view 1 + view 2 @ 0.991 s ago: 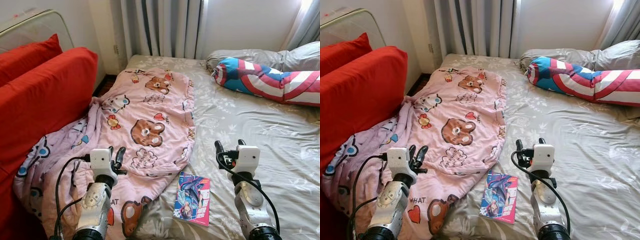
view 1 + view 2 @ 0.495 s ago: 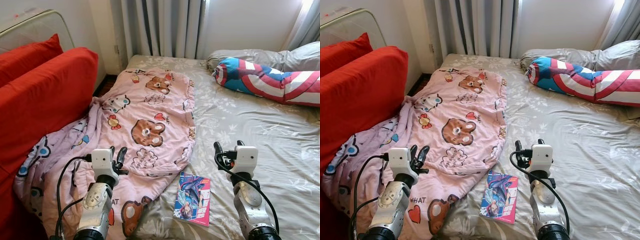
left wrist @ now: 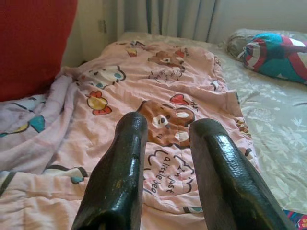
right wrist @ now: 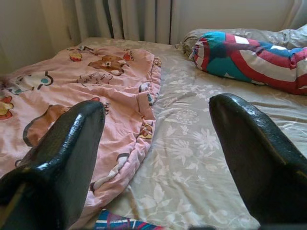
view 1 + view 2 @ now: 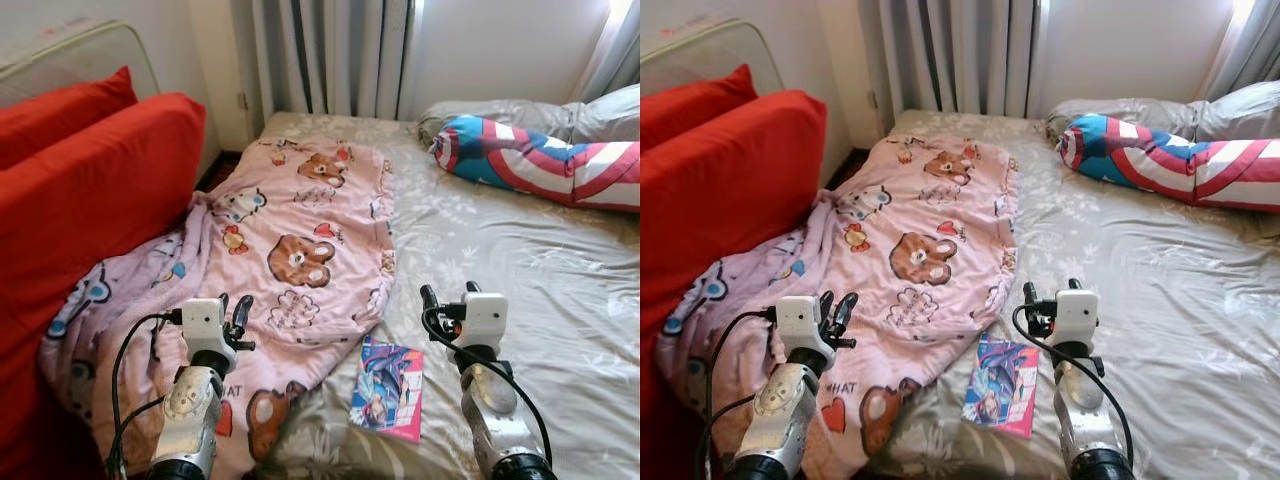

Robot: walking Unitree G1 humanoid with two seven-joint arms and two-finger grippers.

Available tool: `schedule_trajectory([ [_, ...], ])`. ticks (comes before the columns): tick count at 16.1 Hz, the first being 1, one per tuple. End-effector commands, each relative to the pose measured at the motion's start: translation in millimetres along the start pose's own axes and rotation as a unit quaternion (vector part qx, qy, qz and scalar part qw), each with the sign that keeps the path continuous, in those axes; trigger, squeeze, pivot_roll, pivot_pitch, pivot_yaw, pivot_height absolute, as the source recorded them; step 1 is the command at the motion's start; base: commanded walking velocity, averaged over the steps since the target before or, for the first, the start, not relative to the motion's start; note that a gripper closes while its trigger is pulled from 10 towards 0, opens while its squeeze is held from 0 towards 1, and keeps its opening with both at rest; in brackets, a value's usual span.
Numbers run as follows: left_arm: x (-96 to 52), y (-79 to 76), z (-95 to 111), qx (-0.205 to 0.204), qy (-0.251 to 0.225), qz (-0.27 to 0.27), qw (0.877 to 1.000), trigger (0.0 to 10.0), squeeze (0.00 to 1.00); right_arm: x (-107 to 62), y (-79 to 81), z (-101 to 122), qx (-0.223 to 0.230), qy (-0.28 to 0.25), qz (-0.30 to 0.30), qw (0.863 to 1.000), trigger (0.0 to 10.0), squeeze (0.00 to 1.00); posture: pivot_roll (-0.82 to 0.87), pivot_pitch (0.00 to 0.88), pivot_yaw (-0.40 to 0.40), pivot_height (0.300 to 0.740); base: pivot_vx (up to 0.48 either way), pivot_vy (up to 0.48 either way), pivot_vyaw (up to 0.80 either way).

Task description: Clean up the room

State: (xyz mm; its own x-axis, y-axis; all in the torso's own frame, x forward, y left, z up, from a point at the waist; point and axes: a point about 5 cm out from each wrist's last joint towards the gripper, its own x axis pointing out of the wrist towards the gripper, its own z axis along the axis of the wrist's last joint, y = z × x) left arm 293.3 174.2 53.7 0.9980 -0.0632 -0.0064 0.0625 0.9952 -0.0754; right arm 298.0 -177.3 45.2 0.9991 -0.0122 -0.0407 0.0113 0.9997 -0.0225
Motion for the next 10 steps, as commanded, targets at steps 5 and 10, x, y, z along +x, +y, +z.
schedule_trajectory([
  [5, 3.8, -0.3, 5.9, 0.004, -0.007, -0.001, 1.0, 10.0, 0.0, 4.0, 0.7, 3.8, -0.005, -0.004, 0.005, 1.0, 10.0, 0.0, -0.01, 0.0, 0.005, 0.676, 0.0, 0.0, 0.0],
  [10, 1.8, 0.5, 4.9, 0.002, -0.007, 0.004, 1.0, 10.0, 0.0, 5.7, -2.4, 5.5, -0.011, -0.003, 0.004, 1.0, 10.0, 0.0, -0.01, 0.0, -0.003, 0.676, 0.0, 0.0, 0.0],
])
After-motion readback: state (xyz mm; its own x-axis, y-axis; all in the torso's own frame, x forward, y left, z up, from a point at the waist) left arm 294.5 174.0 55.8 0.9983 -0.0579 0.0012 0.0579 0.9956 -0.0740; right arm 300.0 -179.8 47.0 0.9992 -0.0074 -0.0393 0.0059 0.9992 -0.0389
